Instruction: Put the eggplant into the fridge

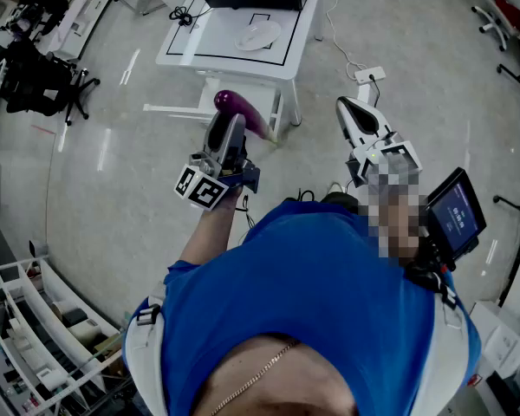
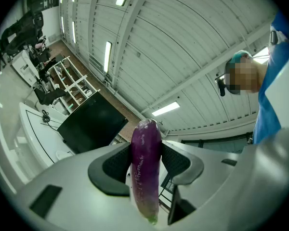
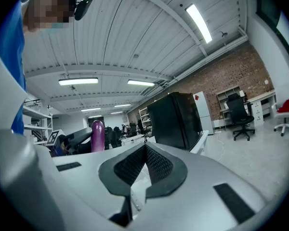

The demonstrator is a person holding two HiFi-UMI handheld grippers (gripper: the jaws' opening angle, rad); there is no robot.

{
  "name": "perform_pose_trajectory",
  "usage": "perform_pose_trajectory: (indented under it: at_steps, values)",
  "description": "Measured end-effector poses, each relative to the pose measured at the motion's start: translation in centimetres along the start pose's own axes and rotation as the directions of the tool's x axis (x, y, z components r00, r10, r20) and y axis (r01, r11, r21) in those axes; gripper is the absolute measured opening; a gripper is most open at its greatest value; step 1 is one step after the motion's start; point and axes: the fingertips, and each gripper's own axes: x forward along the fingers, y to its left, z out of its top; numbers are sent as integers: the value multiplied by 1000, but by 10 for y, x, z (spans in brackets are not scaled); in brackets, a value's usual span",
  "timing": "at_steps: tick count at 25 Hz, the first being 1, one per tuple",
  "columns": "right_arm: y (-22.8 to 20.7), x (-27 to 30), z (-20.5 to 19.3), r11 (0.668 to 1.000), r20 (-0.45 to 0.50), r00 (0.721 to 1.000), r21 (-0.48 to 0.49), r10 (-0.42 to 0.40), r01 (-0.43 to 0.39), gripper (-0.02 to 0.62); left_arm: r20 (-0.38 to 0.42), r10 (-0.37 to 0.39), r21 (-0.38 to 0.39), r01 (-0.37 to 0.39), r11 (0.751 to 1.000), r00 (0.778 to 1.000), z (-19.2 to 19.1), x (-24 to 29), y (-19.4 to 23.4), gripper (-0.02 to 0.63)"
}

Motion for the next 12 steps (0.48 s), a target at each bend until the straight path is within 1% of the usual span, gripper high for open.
perform_pose_trajectory:
  at_steps: [3,12]
  values:
    - [-5,-3,-6,1000,13,1000,0,-3,3,2,4,-2,0,2,1000,1000,-1,0,-1,209]
    - [-3,-4,-2,1000,36,999,-13,-7,7,2,-6,-15,-10,15,1000,1000,-3,3,2,209]
